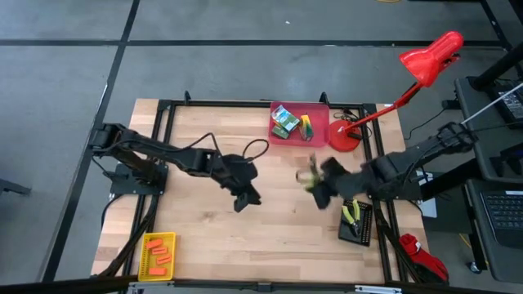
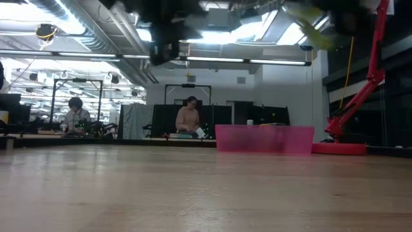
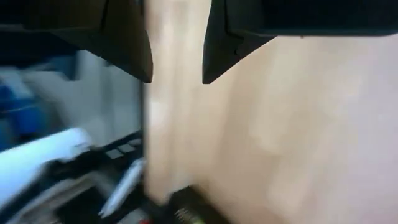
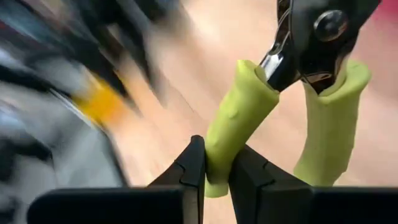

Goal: Pick & Place School Supplies
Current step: Put the light green hole puncher into the black bin

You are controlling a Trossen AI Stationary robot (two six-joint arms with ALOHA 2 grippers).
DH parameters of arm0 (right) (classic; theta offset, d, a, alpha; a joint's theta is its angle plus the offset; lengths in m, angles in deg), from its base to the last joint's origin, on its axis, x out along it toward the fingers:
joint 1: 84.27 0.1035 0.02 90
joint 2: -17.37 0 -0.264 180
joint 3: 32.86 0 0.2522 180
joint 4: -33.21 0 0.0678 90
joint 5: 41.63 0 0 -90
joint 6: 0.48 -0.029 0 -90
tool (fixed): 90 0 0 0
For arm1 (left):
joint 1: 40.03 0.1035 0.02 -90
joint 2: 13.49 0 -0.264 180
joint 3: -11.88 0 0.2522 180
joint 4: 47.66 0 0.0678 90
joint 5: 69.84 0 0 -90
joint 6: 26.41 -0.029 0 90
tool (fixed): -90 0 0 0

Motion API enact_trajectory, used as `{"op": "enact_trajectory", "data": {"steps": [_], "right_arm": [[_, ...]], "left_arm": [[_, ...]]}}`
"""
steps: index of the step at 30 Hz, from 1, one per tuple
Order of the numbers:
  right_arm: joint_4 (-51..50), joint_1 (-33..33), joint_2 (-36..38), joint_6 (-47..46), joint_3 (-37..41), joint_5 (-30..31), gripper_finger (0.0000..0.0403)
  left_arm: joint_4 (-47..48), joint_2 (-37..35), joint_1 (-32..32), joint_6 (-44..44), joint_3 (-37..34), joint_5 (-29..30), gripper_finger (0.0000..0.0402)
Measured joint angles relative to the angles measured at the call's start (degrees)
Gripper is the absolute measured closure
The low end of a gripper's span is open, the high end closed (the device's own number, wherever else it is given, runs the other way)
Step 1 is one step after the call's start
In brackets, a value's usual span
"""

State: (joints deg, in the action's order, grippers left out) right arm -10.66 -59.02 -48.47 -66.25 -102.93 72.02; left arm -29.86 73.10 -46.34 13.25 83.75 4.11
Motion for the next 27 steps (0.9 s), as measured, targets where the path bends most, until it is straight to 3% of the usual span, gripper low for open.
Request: {"op": "enact_trajectory", "data": {"steps": [4, 8, 12, 16, 27], "right_arm": [[-15.68, 7.13, -1.88, -12.11, 1.6, -8.81, 0.0357], [-15.68, 14.81, -2.3, -23.52, 8.05, -13.78, 0.0357], [-10.51, 21.68, -2.38, -35.88, 14.8, -14.22, 0.0357], [-9.34, 27.07, -2.37, -44.72, 16.3, -12.42, 0.0357], [-9.7, 39.0, -3.0, -58.2, 16.28, -12.51, 0.0357]], "left_arm": [[8.25, -2.66, -1.97, -3.54, -0.02, 9.21, 0.0271], [9.73, -4.26, -2.34, -3.99, -0.02, 12.81, 0.0276], [9.41, -4.67, -2.27, -3.77, -0.02, 14.06, 0.0281], [9.51, -4.67, -2.66, -2.44, -0.02, 13.61, 0.0284], [9.51, -4.67, -2.99, -0.9, -0.02, 13.52, 0.029]]}}
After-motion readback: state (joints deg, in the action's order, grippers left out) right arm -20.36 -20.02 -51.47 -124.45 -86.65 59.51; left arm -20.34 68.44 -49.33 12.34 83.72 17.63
